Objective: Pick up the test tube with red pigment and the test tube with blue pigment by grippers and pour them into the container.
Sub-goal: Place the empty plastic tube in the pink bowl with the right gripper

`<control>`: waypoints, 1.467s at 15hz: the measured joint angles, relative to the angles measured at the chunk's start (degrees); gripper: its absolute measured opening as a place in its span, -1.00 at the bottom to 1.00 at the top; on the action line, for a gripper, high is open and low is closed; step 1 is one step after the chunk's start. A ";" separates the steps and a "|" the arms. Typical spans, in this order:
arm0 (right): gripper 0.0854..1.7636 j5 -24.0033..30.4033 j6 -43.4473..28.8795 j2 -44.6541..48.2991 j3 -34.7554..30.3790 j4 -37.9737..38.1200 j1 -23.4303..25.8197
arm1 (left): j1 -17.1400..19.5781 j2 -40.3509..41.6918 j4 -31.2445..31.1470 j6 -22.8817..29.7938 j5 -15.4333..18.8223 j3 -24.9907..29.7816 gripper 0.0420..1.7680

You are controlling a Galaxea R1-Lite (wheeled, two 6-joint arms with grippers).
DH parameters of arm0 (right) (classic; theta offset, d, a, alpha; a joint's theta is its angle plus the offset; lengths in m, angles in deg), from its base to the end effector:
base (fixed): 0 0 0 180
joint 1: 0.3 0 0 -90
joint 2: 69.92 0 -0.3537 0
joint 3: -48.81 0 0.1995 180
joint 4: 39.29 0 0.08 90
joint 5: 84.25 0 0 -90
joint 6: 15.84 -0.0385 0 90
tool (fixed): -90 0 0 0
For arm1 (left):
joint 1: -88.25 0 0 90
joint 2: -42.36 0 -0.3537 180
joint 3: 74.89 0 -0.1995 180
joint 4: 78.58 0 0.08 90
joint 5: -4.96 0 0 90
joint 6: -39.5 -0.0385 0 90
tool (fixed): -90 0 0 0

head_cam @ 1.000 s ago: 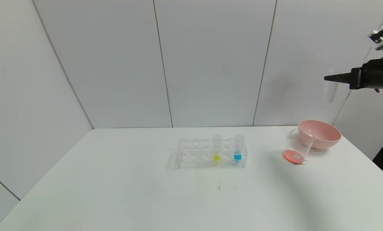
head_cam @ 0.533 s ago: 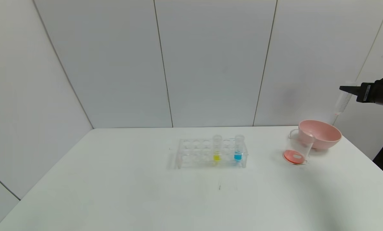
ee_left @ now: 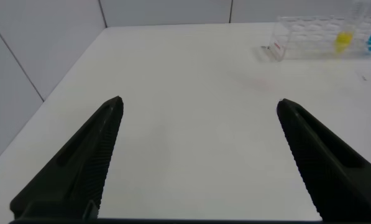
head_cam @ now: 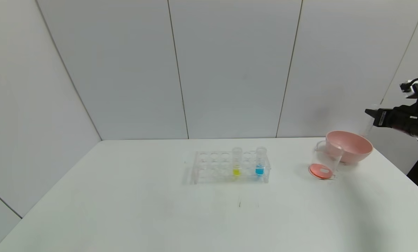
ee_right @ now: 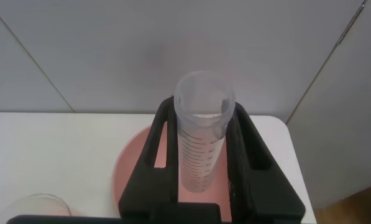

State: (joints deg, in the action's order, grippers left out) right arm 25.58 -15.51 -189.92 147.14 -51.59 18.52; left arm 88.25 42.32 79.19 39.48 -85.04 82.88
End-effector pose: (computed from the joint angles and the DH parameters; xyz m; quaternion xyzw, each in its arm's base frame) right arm 0.4556 -0.1415 0.2137 0.0242 0.0770 0.0090 0.9967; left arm -0.0505 0.0000 0.0755 0.0002 0.0003 0.0000 1.0000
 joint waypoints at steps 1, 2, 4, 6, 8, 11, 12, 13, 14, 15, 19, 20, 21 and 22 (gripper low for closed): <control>-0.50 0.17 0.05 -1.00 0.00 -0.09 0.00 | 0.00 0.00 -0.02 0.02 0.00 0.00 1.00; -0.50 0.39 0.07 -1.99 0.11 -0.35 -0.11 | 0.00 0.00 0.00 0.02 0.00 0.00 1.00; -0.50 0.52 0.10 -3.93 0.56 -2.71 -0.37 | 0.00 0.00 0.00 0.02 0.00 0.00 1.00; -0.50 0.61 0.13 -5.27 0.76 -3.72 -0.50 | 0.00 0.00 0.00 0.02 0.00 0.00 1.00; -0.50 0.61 0.24 -6.02 1.05 -3.84 -0.67 | 0.00 0.00 0.00 0.02 0.00 0.00 1.00; -0.50 1.87 0.54 -6.73 1.35 -4.02 -0.80 | 0.00 0.00 0.00 0.02 0.00 0.00 1.00; -0.50 2.61 0.60 -6.84 1.35 -4.38 -0.80 | 0.00 0.00 -0.02 0.02 0.00 0.00 1.00; -0.50 2.90 0.57 -6.90 1.35 -4.71 -0.74 | 0.00 0.00 0.00 0.02 0.00 0.00 1.00; -0.50 2.94 0.60 -6.92 1.27 -4.96 -0.74 | 0.00 0.00 0.00 0.02 0.00 0.00 1.00; -0.45 3.04 0.57 -6.97 1.11 -4.99 -0.74 | 0.00 0.00 0.00 0.02 0.00 0.00 1.00; 0.10 2.83 0.35 -7.01 1.05 -5.03 -0.72 | 0.00 0.00 -0.02 0.02 0.00 0.00 1.00; 0.20 2.85 0.32 -6.99 0.95 -5.06 -0.69 | 0.00 0.00 -0.02 0.02 0.00 0.00 1.00; 0.30 2.90 0.32 -6.97 0.94 -5.07 -0.67 | 0.00 0.00 0.00 0.02 0.00 0.00 1.00; 0.37 2.94 0.27 -6.88 0.85 -5.07 -0.59 | 0.00 0.00 0.00 0.02 0.00 0.00 1.00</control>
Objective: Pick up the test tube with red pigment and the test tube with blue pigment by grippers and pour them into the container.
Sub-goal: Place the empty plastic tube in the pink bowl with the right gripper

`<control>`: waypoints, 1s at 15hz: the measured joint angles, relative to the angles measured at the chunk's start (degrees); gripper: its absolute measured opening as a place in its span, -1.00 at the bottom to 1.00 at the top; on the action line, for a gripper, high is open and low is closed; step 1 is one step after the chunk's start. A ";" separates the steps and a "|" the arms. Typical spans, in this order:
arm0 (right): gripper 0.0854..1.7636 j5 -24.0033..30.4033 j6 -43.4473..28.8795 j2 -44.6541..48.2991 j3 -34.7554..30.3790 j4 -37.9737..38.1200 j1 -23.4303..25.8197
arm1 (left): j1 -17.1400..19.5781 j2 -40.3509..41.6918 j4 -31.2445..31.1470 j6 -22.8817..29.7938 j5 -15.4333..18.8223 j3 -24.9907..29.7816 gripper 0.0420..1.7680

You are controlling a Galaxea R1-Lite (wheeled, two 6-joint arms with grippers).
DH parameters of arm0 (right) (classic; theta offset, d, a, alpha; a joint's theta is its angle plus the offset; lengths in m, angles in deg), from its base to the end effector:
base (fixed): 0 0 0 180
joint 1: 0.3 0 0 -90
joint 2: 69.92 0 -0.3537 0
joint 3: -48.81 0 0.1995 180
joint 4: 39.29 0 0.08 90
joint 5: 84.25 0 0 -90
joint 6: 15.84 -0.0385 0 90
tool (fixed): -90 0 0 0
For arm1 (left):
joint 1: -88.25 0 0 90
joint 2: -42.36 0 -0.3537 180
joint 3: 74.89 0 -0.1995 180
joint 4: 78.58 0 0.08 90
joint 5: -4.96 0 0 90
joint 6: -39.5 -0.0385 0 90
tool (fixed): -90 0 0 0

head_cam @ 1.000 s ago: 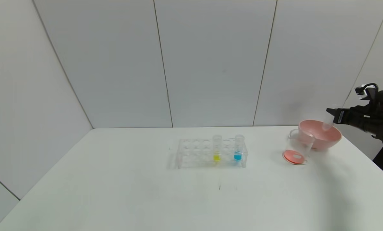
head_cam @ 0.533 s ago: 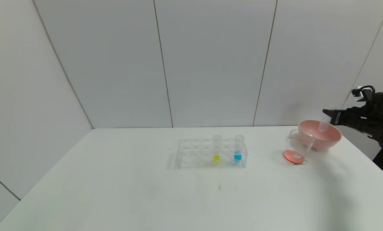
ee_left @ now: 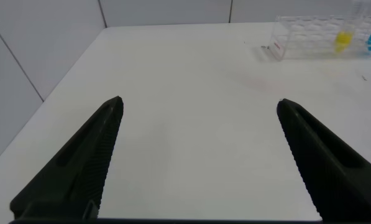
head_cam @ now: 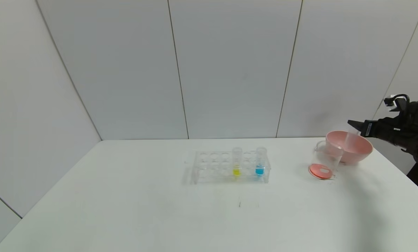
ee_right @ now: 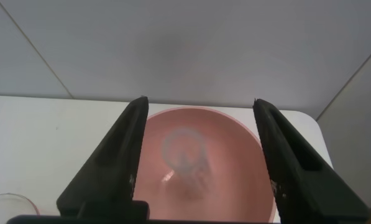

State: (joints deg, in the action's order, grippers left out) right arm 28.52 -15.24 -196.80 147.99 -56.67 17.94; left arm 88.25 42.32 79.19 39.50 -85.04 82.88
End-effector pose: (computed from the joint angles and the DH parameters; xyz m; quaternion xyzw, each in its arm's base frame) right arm 0.4820 -0.1431 0.1695 0.0263 0.0840 0.0398 0.9953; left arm -0.0505 0.0000 0.0755 0.0000 0.0003 0.0000 1.0000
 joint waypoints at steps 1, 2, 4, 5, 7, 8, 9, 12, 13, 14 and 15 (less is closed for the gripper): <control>0.44 0.05 0.05 0.22 -0.13 0.00 0.06 | 0.00 0.00 0.00 0.00 0.00 0.00 1.00; 0.50 0.13 0.00 0.59 -0.43 -0.02 0.17 | 0.00 0.00 0.00 0.00 0.00 0.00 1.00; 0.60 1.01 0.06 1.88 -2.17 -0.02 0.30 | 0.00 0.00 0.00 0.00 0.00 0.00 1.00; 0.64 1.63 0.09 2.90 -3.85 -0.05 0.34 | 0.00 0.00 0.00 0.00 0.00 0.00 1.00; 0.71 2.57 0.16 5.52 -8.34 -0.49 0.37 | 0.00 0.00 0.00 0.00 0.00 0.00 1.00; 0.73 2.76 0.13 6.95 -10.96 -1.22 0.37 | 0.00 0.00 0.00 0.00 0.00 0.00 1.00; 0.76 2.84 0.11 8.44 -13.86 -2.40 0.22 | 0.00 0.00 0.00 0.00 0.00 0.00 1.00; 0.81 2.43 -0.65 13.35 -23.87 -8.20 -0.82 | 0.00 0.00 0.00 0.00 0.02 0.00 1.00; 0.83 2.11 -1.33 15.27 -27.34 -9.92 -1.56 | 0.00 0.00 0.00 0.00 0.00 0.00 1.00; 0.84 1.78 -1.94 17.62 -31.06 -11.30 -2.56 | 0.00 0.00 -0.02 0.00 0.00 0.00 1.00; 0.85 1.06 -2.27 20.04 -34.34 -11.96 -3.63 | 0.00 0.00 0.00 0.00 0.00 0.00 1.00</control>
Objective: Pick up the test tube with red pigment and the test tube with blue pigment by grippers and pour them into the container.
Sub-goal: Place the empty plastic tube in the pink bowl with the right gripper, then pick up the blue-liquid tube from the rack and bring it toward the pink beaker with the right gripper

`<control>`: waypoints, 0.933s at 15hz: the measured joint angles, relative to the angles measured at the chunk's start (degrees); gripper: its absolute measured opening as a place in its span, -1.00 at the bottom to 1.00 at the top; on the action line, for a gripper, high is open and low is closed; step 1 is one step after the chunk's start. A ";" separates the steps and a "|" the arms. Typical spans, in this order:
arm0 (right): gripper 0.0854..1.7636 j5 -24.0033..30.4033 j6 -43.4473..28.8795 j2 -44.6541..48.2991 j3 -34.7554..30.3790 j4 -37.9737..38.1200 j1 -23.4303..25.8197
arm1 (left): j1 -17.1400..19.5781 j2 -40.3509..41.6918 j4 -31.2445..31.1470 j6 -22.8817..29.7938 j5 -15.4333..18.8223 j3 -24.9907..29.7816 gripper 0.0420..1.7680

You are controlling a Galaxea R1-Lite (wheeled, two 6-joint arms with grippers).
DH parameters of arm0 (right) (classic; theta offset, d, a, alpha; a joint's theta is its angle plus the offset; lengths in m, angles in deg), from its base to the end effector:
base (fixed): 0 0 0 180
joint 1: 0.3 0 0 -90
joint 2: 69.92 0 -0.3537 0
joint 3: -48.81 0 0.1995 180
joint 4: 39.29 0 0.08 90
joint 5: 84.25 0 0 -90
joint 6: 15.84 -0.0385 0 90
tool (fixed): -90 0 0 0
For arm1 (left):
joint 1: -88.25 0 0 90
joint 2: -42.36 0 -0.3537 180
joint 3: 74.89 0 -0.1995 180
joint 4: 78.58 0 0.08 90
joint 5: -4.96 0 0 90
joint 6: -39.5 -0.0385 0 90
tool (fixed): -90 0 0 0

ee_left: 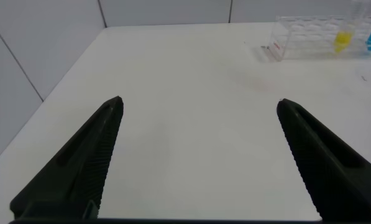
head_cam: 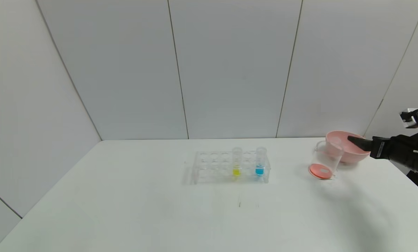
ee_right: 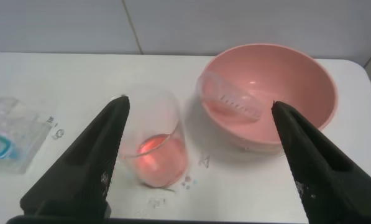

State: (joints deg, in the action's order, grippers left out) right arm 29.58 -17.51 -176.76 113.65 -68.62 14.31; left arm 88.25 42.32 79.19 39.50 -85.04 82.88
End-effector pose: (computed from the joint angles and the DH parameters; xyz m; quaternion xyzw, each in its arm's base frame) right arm 0.3553 -0.0765 0.1798 0.0508 0.1053 0.0784 0.9900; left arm -0.0505 0.0000 0.0755 0.0000 0.0003 0.0000 1.0000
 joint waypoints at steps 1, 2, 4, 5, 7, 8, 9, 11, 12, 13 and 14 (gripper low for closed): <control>0.86 -1.48 -0.38 2.76 -3.50 -0.41 -1.57 | 0.00 0.00 0.00 0.00 0.00 0.00 1.00; 0.87 -3.15 -1.04 5.41 -6.72 -0.52 -3.54 | 0.00 0.00 0.00 0.00 0.00 0.00 1.00; 0.89 -8.78 -1.89 10.23 -12.42 -0.62 -9.37 | 0.00 0.00 0.00 0.00 0.00 0.00 1.00; 0.89 -12.91 -2.13 12.32 -14.74 -0.63 -13.20 | 0.00 0.00 0.00 0.00 0.00 0.00 1.00; 0.90 -20.53 -2.93 15.41 -17.88 -0.66 -21.25 | 0.00 0.00 -0.02 0.00 0.00 0.00 1.00; 0.90 -24.65 -3.85 16.68 -18.88 -0.68 -26.01 | 0.00 0.00 0.00 0.00 0.00 0.00 1.00; 0.91 -29.07 -4.97 17.57 -19.35 -0.73 -30.61 | 0.00 0.00 0.00 0.00 0.00 0.00 1.00; 0.91 -38.01 -7.24 18.69 -19.32 -0.74 -40.45 | 0.00 0.00 0.00 0.00 0.00 0.00 1.00; 0.92 -41.81 -7.90 18.86 -18.80 -0.79 -45.06 | 0.00 0.00 0.00 0.00 0.00 0.00 1.00; 0.92 -45.53 -8.40 18.77 -18.03 -0.77 -49.69 | 0.00 0.00 0.00 0.00 0.00 0.00 1.00; 0.92 -49.23 -8.64 18.18 -16.98 -0.77 -53.54 | 0.00 0.00 0.00 0.00 0.02 0.00 1.00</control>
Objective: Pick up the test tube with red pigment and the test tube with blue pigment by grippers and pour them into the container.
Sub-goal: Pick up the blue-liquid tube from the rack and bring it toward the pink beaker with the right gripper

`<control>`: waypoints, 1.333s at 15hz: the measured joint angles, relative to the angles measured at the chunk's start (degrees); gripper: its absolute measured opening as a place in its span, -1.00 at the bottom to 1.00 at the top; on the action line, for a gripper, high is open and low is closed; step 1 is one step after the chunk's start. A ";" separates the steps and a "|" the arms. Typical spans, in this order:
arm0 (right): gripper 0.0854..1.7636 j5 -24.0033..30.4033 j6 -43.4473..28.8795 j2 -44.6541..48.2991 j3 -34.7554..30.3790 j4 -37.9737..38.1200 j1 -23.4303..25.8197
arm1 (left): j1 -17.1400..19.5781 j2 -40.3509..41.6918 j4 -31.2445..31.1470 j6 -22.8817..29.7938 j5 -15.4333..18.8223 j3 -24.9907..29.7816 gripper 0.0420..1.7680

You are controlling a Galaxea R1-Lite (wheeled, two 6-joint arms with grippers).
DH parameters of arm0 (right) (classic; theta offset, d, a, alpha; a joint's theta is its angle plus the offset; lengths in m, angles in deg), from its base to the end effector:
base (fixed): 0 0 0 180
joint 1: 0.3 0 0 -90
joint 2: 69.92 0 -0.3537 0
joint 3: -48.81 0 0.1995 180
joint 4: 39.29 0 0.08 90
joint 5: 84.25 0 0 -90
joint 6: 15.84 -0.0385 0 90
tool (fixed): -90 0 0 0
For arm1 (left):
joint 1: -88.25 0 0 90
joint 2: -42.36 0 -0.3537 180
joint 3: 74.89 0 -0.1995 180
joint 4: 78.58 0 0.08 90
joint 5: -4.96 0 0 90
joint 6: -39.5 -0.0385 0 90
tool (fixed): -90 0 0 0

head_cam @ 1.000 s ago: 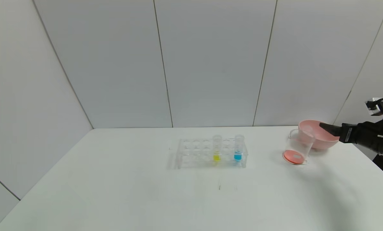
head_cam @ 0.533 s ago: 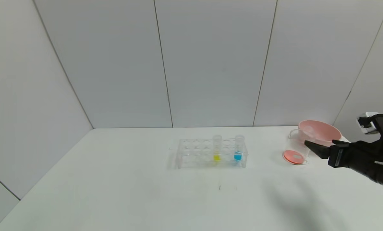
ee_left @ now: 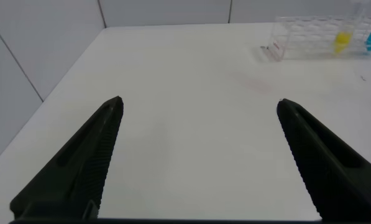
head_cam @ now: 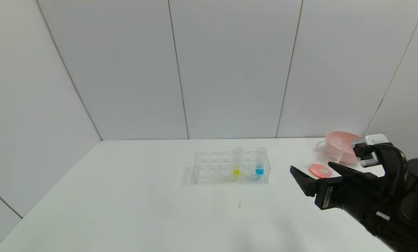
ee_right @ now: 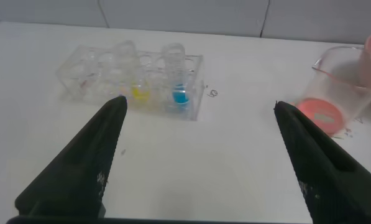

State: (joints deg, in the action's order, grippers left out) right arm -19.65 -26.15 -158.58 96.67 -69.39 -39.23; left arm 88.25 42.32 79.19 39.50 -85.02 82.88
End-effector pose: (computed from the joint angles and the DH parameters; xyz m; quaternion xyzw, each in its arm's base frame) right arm 0.2092 0.1477 0.2019 0.0394 0.0891 0.1097 0.9892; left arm -0.0505 0.0000 0.0755 0.0000 0.0003 -0.0002 1.0000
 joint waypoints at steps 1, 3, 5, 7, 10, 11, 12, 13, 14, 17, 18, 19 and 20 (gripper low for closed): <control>0.92 -3.18 -0.20 -1.11 1.30 -0.07 -3.18 | 0.00 0.00 0.00 0.00 -0.02 0.00 1.00; 0.92 -6.81 -0.41 -4.23 4.52 -0.21 -7.53 | 0.00 0.00 -0.02 0.00 -0.02 0.00 1.00; 0.92 -8.19 -0.57 -7.78 7.80 -0.13 -9.07 | 0.00 0.00 0.00 0.00 -0.02 0.00 1.00; 0.92 -8.66 -0.55 -11.08 10.67 0.39 -8.77 | 0.00 0.00 0.00 0.00 -0.02 0.00 1.00; 0.92 -8.77 -0.49 -16.25 15.08 0.48 -6.75 | 0.00 0.00 0.00 0.00 -0.02 0.00 1.00; 0.92 -8.81 -0.46 -18.18 17.01 0.50 -5.71 | 0.00 0.00 0.00 0.00 -0.02 0.00 1.00; 0.92 -8.79 -0.39 -20.02 18.91 0.50 -4.67 | 0.00 0.00 0.00 0.00 -0.02 0.00 1.00; 0.92 -8.79 -0.33 -21.85 20.68 0.55 -3.62 | 0.00 0.00 0.00 0.00 -0.02 0.00 1.00; 0.92 -8.74 -0.22 -23.64 22.27 0.57 -2.65 | 0.00 0.00 0.00 0.00 -0.02 0.00 1.00; 0.92 -7.94 0.28 -28.39 25.86 0.68 -0.45 | 0.00 0.00 0.00 0.00 -0.02 0.00 1.00; 0.92 -7.58 0.57 -29.77 26.99 0.66 0.11 | 0.00 0.00 0.00 0.00 0.00 0.00 1.00; 0.92 -7.34 1.26 -31.10 28.21 0.59 0.77 | 0.00 0.00 0.00 0.00 -0.02 0.00 1.00; 0.92 -6.60 1.95 -32.34 29.50 0.35 1.49 | 0.00 0.00 0.00 0.00 -0.02 0.00 1.00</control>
State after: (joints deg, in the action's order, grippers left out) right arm -26.24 -24.20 -190.92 126.17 -69.04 -37.75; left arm 88.25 42.32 79.19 39.50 -85.04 82.88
